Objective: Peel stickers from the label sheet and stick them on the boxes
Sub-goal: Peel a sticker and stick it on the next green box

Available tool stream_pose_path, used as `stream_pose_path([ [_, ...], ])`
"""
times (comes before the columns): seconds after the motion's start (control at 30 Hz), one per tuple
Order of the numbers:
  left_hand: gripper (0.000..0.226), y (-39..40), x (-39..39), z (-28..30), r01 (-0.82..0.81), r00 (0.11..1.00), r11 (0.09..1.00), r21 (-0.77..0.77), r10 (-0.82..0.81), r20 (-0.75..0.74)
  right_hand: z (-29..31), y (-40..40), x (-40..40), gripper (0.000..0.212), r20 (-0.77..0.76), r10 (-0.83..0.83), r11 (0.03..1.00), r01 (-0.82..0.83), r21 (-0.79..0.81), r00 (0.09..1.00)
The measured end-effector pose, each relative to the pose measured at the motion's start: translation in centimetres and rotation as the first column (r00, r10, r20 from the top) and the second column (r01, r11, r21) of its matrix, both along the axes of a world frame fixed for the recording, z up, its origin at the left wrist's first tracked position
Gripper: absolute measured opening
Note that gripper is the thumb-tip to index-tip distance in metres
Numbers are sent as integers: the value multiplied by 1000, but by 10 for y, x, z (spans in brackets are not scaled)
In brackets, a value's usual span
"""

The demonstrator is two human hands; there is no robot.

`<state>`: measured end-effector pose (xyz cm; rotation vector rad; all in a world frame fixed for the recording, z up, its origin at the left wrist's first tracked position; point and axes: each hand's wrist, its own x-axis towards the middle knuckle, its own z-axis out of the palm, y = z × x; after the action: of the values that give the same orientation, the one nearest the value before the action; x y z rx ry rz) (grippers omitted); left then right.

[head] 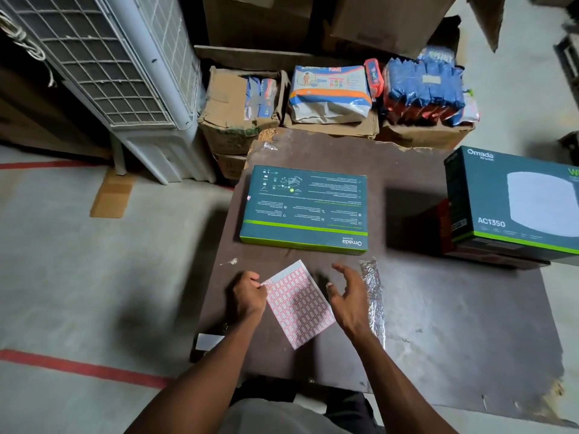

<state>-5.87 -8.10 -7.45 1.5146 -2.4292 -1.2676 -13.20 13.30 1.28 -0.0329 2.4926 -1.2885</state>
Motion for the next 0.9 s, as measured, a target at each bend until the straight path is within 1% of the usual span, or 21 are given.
stream_pose_path([
  [0.1, 22, 1, -1, 2, -13, 1000, 997, 79, 12, 11, 1, 2, 5, 41, 32, 13, 1000, -12, -1, 999],
  [0.2, 23, 5, -4, 13, -19, 999, 967, 253, 25, -20, 5, 2, 10, 37, 80, 33, 999, -32, -13, 996],
  [0.3, 19, 11, -3, 30, -7, 991, 892, 453, 67, -117, 12, -3, 14, 30, 85, 80, 996, -76, -48, 993],
  [0.43, 16, 17, 1, 66, 71, 969, 773, 631, 98, -229, 24, -16, 19, 23, 94, 140, 987, -132, -92, 986],
  [0.5, 14, 19, 2, 87, 98, 959, 719, 688, 117, -259, 33, -23, 19, 21, 65, 183, 978, -175, -113, 981],
  [0.6, 14, 25, 5, 123, 129, 937, 681, 721, 154, -314, 52, -30, 21, 16, 19, 206, 968, -201, -149, 978],
  [0.77, 18, 32, 7, 177, 215, 858, 603, 768, 259, -443, 95, -38, 23, 16, -53, 127, 960, -137, -246, 990],
  [0.9, 16, 33, 7, 208, 271, 814, 615, 740, 263, -517, 131, -41, 25, 15, -103, 99, 938, -127, -323, 990],
])
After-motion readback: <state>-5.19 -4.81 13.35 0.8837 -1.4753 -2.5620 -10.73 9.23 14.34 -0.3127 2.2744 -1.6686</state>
